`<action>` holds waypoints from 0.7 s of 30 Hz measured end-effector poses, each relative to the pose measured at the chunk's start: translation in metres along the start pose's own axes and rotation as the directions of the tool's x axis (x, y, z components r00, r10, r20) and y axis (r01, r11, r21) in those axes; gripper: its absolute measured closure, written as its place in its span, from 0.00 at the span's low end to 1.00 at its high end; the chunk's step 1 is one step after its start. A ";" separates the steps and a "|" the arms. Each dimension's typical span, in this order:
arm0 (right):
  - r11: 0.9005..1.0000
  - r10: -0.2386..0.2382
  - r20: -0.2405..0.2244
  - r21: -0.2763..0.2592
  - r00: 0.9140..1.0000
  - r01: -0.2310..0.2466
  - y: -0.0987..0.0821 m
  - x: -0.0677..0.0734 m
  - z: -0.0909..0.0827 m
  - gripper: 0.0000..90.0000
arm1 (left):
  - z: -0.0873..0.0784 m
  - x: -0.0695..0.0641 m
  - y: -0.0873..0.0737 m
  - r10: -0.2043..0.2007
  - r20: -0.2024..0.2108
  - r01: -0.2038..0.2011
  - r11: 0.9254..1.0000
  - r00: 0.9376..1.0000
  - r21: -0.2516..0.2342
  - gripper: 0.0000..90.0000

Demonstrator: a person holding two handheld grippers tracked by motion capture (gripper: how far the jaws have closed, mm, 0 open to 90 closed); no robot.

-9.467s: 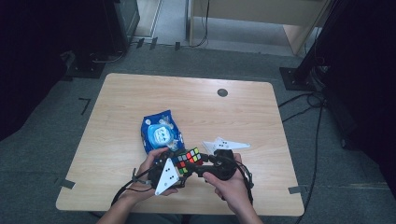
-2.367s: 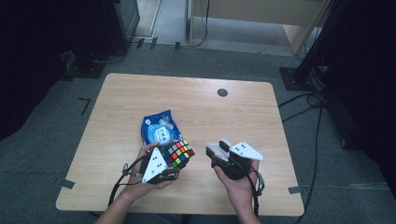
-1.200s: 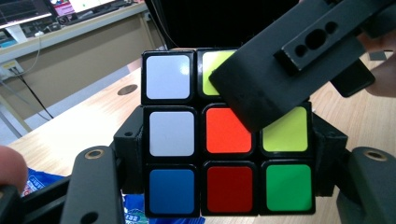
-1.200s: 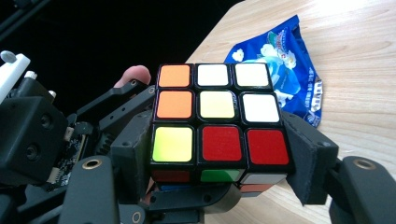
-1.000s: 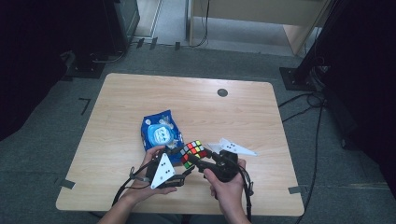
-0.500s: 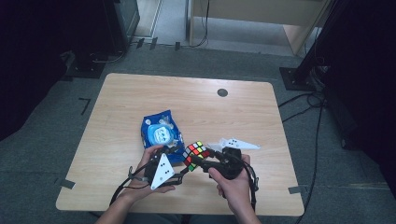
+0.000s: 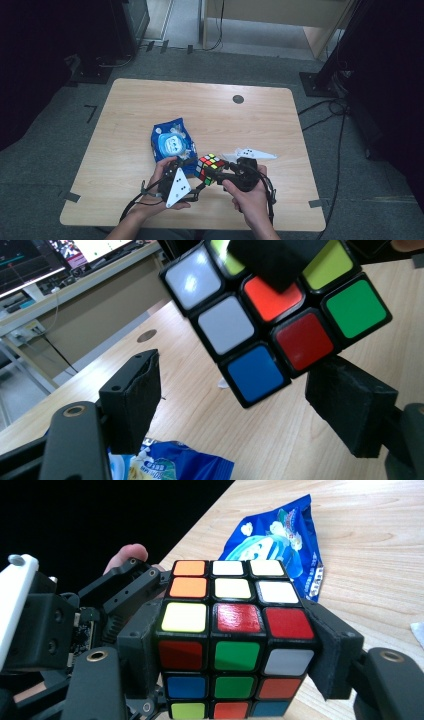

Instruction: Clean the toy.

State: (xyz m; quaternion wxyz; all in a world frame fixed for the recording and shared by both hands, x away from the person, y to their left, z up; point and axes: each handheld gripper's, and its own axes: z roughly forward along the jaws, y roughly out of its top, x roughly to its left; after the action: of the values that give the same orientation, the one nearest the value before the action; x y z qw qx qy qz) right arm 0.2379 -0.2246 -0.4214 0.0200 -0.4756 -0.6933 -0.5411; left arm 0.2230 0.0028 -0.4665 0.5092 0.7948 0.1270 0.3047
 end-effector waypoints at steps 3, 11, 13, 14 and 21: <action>1.000 -0.001 0.001 0.010 1.000 0.001 -0.001 0.000 0.002 0.38 | 0.000 -0.001 0.001 0.002 0.004 -0.002 1.000 1.000 0.000 0.23; 0.996 -0.039 -0.011 0.082 0.999 0.039 -0.008 0.008 0.017 0.38 | -0.001 -0.005 0.004 0.022 0.021 -0.022 1.000 1.000 -0.017 0.20; 0.994 -0.049 -0.015 0.098 0.999 0.050 -0.010 0.009 0.021 0.38 | -0.001 -0.006 0.005 0.016 0.024 -0.016 0.999 1.000 -0.027 0.21; 0.993 -0.047 -0.019 0.105 0.999 0.049 -0.011 0.010 0.022 0.38 | -0.001 -0.006 0.005 0.021 0.023 -0.020 0.999 1.000 -0.028 0.21; 0.997 -0.019 -0.002 0.074 1.000 0.019 -0.008 0.005 0.016 0.38 | -0.001 -0.006 0.002 0.037 0.029 -0.036 0.999 0.999 -0.019 0.28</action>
State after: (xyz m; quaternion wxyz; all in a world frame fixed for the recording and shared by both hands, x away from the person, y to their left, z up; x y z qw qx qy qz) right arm 0.2376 -0.2085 -0.4315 0.0328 -0.4676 -0.7173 -0.5155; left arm 0.2174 -0.0011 -0.4665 0.5126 0.7967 0.1023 0.3035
